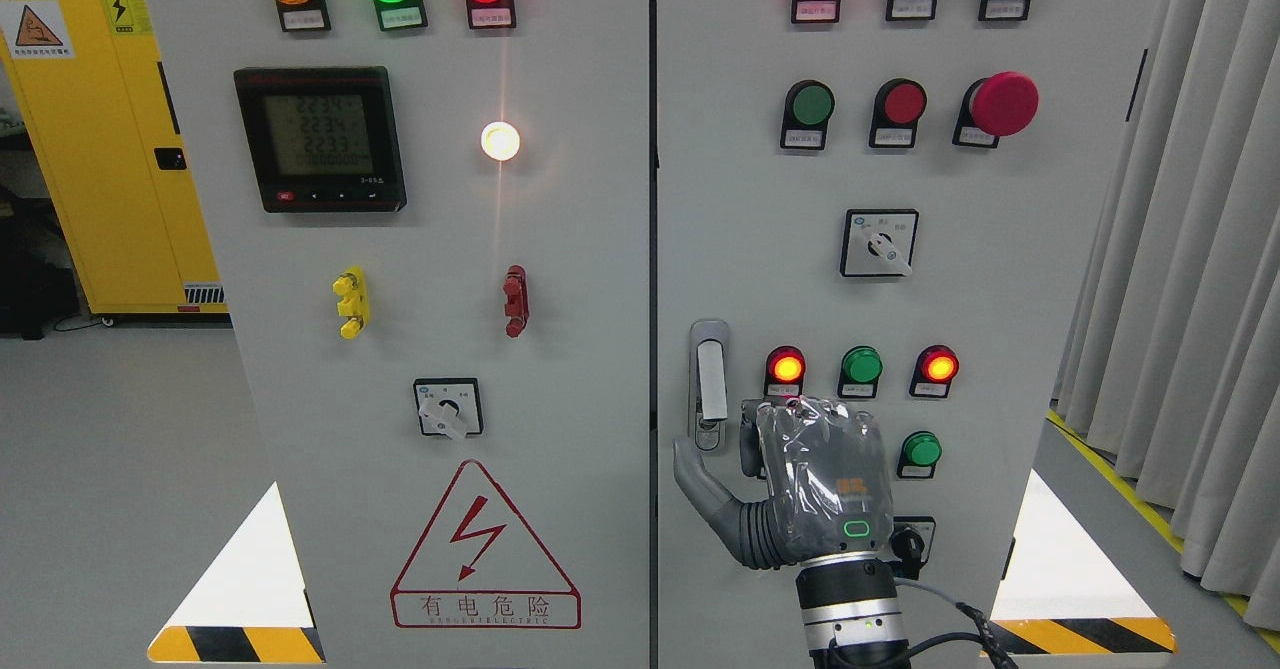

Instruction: Release door handle

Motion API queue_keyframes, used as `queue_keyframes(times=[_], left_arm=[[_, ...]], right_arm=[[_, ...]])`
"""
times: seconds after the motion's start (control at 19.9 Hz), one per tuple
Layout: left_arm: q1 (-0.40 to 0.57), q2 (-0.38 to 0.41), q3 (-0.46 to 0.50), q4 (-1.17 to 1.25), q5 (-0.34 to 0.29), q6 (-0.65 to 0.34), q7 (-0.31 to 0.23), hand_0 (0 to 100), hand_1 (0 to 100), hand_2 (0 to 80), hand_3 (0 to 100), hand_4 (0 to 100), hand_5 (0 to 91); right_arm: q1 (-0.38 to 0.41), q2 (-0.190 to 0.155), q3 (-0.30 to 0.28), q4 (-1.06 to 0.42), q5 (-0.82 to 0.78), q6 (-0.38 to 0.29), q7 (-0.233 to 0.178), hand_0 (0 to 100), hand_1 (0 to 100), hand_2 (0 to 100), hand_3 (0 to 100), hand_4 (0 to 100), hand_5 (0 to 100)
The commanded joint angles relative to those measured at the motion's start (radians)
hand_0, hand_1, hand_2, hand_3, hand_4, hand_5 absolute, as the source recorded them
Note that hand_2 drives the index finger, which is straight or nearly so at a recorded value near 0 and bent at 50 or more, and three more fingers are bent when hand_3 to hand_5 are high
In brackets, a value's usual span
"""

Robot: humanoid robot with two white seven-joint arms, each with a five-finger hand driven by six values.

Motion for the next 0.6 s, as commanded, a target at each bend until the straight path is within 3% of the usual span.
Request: queue_keyframes(times=[0.0,0.55], left_arm=[[0.000,0.000,0.000,0.000,0.000,-0.001,0.000,12,56,0.0,0,0,0.0],[0.000,0.000,0.000,0.000,0.000,-0.001,0.000,12,56,0.0,0,0,0.0]], right_arm=[[-0.036,0.006,-0.015,0.052,-0.002,0.002,0.000,31,24,91,100,100,100],[-0.058,0.012,-0.015,0.081,0.000,0.018,-0.001,29,34,91,100,100,100]])
